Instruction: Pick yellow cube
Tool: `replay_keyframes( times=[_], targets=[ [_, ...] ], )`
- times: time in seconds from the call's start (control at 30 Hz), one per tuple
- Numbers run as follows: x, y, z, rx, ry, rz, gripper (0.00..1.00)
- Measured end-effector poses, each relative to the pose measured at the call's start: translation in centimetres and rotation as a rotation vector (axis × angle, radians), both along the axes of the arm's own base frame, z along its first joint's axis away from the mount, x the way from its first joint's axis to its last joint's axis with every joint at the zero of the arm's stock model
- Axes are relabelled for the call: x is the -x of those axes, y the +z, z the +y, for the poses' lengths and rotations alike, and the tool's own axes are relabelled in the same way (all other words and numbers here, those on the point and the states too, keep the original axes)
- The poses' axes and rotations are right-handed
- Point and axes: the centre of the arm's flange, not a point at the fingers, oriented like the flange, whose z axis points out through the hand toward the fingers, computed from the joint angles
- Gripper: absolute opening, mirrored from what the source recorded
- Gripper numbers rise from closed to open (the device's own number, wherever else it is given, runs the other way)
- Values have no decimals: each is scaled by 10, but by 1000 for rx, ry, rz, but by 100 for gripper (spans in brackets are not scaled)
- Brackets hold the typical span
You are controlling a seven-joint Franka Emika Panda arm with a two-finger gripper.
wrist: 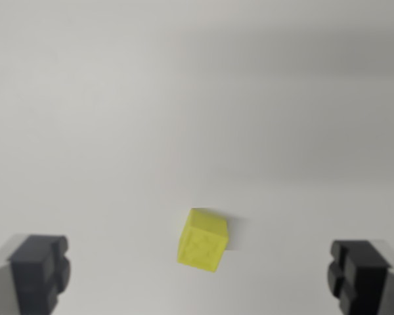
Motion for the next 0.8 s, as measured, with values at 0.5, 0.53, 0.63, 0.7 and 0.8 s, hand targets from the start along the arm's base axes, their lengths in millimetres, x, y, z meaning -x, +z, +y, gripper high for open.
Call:
replay_keyframes(
  times=[0.5, 0.53, 0.63, 0.7, 0.8],
  targets=[
    [16, -21, 1, -1, -29, -1, 100],
    [17, -24, 1, -1, -32, -1, 100],
    [23, -31, 1, -1, -40, -2, 100],
    [26, -36, 1, -1, -45, -2, 100],
    [31, -44, 2, 0, -53, -3, 100]
  ],
)
